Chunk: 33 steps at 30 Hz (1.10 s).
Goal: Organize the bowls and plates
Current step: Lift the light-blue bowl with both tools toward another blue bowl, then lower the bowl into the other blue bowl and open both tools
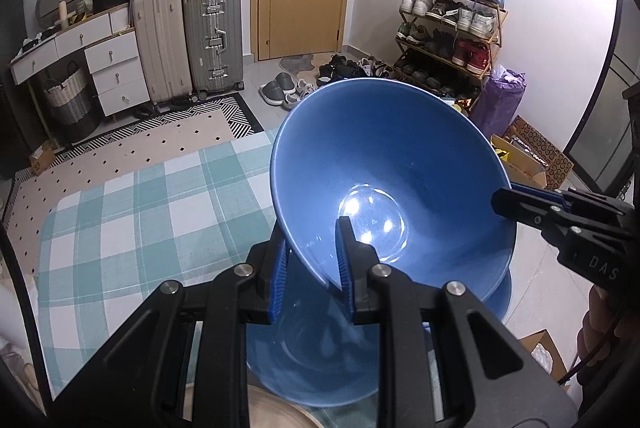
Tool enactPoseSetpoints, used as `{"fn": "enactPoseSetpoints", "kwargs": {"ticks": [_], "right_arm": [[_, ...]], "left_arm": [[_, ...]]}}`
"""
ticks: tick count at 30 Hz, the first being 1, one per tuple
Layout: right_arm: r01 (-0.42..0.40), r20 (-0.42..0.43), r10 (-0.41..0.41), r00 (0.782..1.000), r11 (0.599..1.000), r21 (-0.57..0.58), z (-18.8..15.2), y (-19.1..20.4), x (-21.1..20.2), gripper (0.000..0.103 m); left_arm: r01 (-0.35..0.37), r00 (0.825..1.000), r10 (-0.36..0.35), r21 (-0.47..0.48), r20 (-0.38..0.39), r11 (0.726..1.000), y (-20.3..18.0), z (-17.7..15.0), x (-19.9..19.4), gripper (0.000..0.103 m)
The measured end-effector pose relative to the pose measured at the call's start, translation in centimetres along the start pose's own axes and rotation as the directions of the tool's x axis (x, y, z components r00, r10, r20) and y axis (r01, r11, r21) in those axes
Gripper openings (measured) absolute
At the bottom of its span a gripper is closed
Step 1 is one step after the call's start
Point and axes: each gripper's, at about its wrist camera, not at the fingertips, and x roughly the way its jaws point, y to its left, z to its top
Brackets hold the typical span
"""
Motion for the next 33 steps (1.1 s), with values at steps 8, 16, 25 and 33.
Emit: {"fn": "enactPoseSetpoints", "kwargs": {"ticks": [8, 16, 25, 33], "right_arm": [[-0.031, 0.009, 0.031, 0.999, 0.999, 0.013, -1.2, 0.6, -0.6, 0.018], [-0.044, 0.016, 0.044, 0.999, 0.999, 0.006, -2.2, 1.4, -0.9, 0.018], [-0.042, 0.008, 0.042, 0.999, 0.999, 0.002, -3.5, 2.0, -0.5, 0.018], [-0.043, -0.015, 0.043, 0.999, 0.999, 0.010, -4.8, 2.2, 0.5, 0.018]], "left_arm": [[-0.004, 1.000, 0.003, 0.010, 0.010, 1.000, -0.1, -0.9, -2.0, 0.019], [-0.002, 1.000, 0.002, 0.006, 0.013, 1.000, 0.3, -1.6, -3.0, 0.019], [-0.005, 1.000, 0.005, 0.003, 0.002, 1.000, 1.6, -4.2, -3.1, 0.019], [-0.002, 1.000, 0.002, -0.006, -0.027, 1.000, 2.3, -5.7, -1.3, 0.019]]}}
